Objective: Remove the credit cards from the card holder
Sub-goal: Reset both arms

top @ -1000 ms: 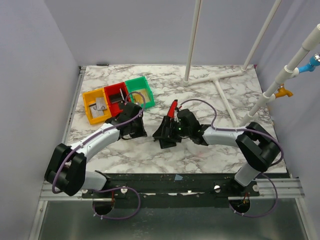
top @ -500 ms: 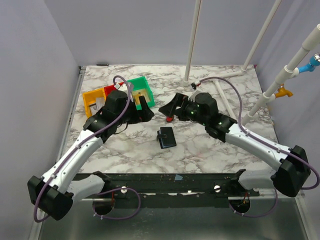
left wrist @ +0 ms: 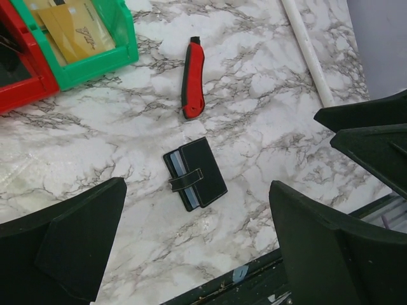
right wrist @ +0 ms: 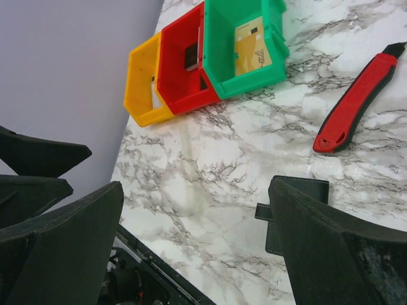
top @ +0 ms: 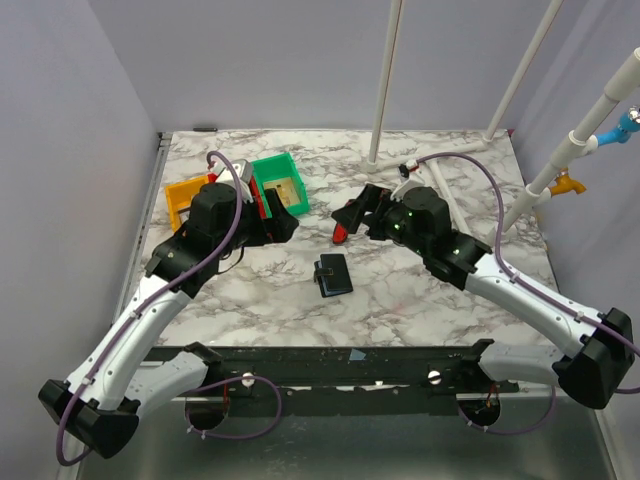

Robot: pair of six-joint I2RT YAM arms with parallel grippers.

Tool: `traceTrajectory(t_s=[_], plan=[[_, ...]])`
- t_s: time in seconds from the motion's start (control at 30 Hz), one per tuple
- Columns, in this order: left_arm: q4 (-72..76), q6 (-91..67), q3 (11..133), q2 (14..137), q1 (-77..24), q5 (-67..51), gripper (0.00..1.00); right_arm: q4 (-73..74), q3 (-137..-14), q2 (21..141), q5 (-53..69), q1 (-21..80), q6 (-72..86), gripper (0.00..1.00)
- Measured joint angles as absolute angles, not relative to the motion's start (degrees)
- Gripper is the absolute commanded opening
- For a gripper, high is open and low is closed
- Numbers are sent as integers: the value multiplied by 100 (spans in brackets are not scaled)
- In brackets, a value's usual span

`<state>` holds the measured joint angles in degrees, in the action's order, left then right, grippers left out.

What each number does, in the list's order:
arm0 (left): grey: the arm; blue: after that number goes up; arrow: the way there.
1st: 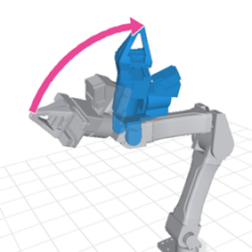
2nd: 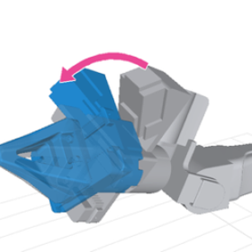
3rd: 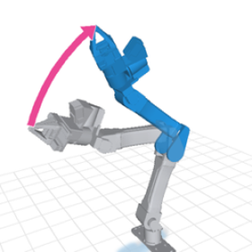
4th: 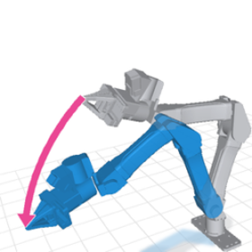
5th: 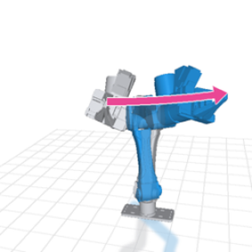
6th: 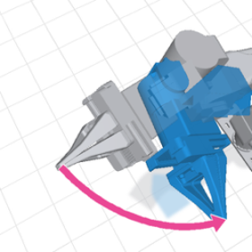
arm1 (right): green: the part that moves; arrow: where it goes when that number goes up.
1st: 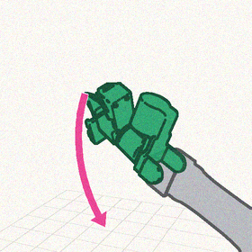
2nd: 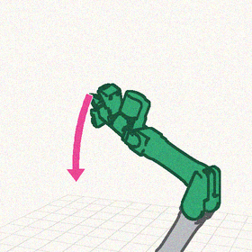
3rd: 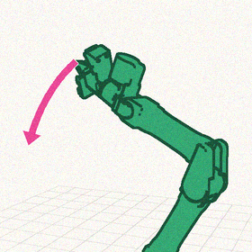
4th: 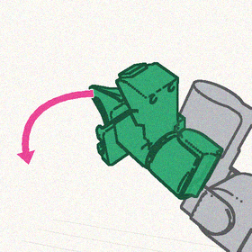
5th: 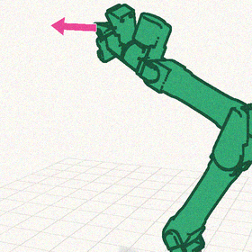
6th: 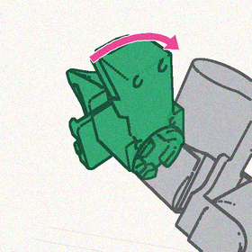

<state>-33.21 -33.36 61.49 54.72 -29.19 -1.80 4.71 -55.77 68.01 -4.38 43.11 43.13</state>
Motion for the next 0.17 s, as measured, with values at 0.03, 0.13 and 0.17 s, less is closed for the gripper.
traceTrajectory(t_s=[0.03, 0.13, 0.17], plan=[[-3323, -3339, 6147, 5463, -2919, -156, 98, 484, -5577, 6794, -451, 4311, 4298, 100], [-3326, -3339, 6136, 5400, -2919, -89, 98, 543, -5577, 6790, -486, 4311, 4272, 100], [-3326, -3336, 6134, 5367, -2919, -69, 98, 563, -5577, 6790, -491, 4311, 4257, 100]])
